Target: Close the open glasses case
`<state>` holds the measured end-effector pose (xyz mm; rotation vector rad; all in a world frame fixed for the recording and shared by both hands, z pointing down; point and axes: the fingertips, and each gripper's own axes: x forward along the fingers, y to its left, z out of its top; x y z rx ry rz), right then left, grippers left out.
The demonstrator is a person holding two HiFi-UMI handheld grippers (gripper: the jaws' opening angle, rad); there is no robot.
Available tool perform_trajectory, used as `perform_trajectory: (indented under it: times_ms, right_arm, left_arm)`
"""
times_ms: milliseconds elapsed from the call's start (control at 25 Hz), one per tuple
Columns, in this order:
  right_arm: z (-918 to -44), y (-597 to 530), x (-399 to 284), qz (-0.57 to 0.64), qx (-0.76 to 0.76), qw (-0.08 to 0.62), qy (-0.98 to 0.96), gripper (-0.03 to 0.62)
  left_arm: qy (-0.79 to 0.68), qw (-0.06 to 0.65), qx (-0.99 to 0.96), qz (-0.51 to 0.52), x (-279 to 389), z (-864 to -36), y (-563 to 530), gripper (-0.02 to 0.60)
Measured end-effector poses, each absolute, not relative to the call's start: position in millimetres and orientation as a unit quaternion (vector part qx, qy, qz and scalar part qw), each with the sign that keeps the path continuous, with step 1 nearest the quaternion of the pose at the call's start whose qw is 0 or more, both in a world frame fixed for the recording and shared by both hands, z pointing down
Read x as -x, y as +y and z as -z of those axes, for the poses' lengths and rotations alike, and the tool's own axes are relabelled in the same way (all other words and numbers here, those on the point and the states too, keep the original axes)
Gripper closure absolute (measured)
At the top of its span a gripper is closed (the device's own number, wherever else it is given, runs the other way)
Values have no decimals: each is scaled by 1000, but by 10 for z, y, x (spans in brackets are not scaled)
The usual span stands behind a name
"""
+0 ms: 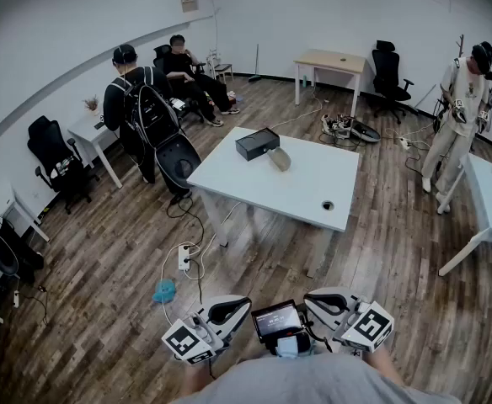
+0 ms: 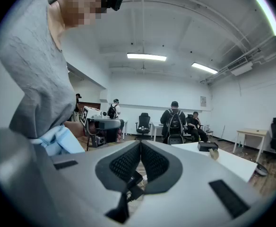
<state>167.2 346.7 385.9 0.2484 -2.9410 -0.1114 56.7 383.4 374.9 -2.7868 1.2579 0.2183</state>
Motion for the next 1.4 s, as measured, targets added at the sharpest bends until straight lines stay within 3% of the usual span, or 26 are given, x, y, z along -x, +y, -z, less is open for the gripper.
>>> perform_trajectory:
  times_ms: [200,400,720,1400]
  right_arm:
    - [-3871,3483,-1627,30,-80,96,-992,562]
    - [-3820,3430,-1619,22,-84,55,-995,560]
    - [-3897,3451,-1540,52,-89,104,-989,560]
    - [-3969,3353,-1292,61,-77,119,-988,560]
  left_arm:
    - [404,39,911,-71,-576,-3747,3836,561]
    - [400,38,913,-68,-575,-3744,3855,561]
    - [401,33,913,-59,-530,-3787,3839,561]
    - [410,23,911,-39,-331,-3931,3725,561]
